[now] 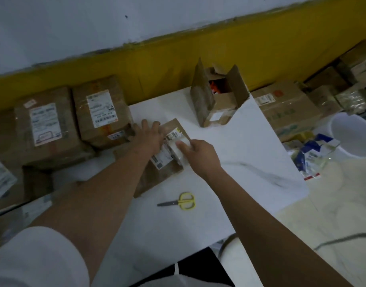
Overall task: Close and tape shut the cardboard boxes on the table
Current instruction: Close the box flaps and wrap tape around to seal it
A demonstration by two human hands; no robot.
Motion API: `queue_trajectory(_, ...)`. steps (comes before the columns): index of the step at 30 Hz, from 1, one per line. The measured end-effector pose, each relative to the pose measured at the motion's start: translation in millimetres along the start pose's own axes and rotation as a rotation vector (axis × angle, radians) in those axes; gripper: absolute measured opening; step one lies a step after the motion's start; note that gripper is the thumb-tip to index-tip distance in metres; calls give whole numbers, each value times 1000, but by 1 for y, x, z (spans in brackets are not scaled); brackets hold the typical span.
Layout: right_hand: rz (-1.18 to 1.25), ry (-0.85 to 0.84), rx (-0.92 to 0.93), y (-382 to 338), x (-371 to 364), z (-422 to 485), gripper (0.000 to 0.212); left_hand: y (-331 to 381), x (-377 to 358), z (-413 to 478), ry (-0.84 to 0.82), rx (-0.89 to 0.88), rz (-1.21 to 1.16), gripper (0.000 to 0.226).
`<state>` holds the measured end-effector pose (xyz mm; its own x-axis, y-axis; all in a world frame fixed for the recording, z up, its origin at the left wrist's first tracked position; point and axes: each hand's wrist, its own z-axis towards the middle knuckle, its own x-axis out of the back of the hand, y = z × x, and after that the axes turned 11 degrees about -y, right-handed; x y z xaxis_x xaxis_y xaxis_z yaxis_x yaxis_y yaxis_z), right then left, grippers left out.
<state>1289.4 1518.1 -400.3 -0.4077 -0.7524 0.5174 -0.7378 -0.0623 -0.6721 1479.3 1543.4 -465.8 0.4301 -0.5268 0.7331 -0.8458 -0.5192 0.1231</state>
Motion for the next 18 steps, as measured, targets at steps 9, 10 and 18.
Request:
queue_trajectory(9, -72, -91, -251, 70, -34, -32, 49, 6, 10, 7, -126, 92, -188, 58)
queue_trajectory(10, -101, -93, -253, 69, -39, -25, 49, 5, 10, 4, -104, 85, -194, 59)
queue_trajectory(18, 29, -74, -245, 72, -53, -13, 46, 19, -42, -54, 176, -217, 207, 122)
